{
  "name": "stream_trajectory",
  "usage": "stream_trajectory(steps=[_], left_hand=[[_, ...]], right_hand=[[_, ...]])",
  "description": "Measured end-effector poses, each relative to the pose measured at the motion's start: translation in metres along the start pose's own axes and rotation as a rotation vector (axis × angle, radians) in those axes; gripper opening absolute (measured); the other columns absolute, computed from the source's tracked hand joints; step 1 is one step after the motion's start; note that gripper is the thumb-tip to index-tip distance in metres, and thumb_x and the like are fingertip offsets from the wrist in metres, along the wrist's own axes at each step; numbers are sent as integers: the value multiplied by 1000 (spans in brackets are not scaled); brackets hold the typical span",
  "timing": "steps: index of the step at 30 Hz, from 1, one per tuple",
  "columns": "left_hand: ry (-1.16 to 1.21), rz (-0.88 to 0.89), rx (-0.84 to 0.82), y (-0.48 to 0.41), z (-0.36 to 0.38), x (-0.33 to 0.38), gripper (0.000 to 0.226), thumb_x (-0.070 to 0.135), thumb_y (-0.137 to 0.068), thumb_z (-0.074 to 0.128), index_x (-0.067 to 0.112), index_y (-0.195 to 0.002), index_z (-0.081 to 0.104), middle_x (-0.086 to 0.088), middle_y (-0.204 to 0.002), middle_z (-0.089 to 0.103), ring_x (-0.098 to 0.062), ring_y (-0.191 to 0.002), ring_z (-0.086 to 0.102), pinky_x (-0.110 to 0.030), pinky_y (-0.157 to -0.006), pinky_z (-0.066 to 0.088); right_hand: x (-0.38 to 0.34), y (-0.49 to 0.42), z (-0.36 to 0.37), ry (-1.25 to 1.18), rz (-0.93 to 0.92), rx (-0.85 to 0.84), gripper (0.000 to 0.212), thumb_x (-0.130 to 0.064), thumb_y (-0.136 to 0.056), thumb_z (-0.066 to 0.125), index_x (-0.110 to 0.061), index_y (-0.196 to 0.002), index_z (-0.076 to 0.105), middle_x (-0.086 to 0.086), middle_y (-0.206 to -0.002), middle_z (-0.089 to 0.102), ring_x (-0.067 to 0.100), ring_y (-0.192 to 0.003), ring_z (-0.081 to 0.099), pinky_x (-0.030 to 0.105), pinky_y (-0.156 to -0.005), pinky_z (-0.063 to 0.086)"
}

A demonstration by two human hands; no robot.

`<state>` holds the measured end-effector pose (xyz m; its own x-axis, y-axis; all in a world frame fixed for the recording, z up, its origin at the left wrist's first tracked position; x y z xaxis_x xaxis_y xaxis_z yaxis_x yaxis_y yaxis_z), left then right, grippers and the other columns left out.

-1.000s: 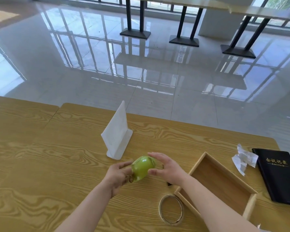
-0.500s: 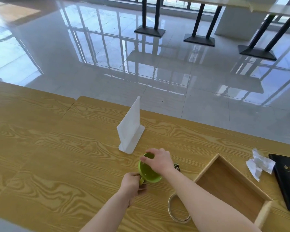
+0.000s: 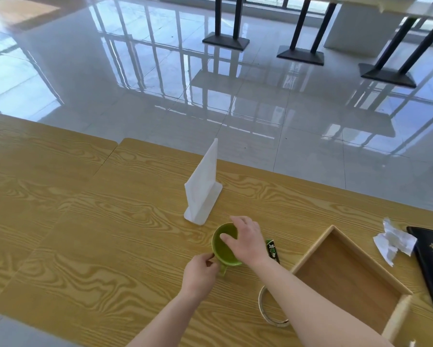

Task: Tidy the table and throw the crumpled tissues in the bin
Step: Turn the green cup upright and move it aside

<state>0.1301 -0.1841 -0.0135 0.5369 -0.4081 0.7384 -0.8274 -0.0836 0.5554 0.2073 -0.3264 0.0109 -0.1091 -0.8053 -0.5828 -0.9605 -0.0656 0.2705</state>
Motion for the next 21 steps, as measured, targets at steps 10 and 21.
stream_trajectory(steps=[10,21], left_hand=[[-709,378,401,-15,-111,-49,51,25,-88,64,16,-137,54,-12,-133,54,-31,-125,50,-47,-98,46],[-817,-61,452,-48,-250,-167,69,71,-90,19,43,-153,8,-10,-163,6,-32,-150,-4,-65,-115,1]], right_hand=[[22,71,-3,-278,374,332,49,-40,-92,66,-14,-131,52,1,-112,55,19,-101,56,42,-92,49],[13,89,71,-859,868,266,38,-40,-87,72,-4,-90,63,10,-73,62,19,-49,58,41,-61,60]])
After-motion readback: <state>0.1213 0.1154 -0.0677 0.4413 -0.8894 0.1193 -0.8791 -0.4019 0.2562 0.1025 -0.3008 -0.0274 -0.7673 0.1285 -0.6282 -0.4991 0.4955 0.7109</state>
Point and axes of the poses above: each hand's wrist, its own y-axis away from the middle knuckle, its own z-axis out of the palm, x = y × z, the point moved 5 cm from there along -y, towards the middle knuckle
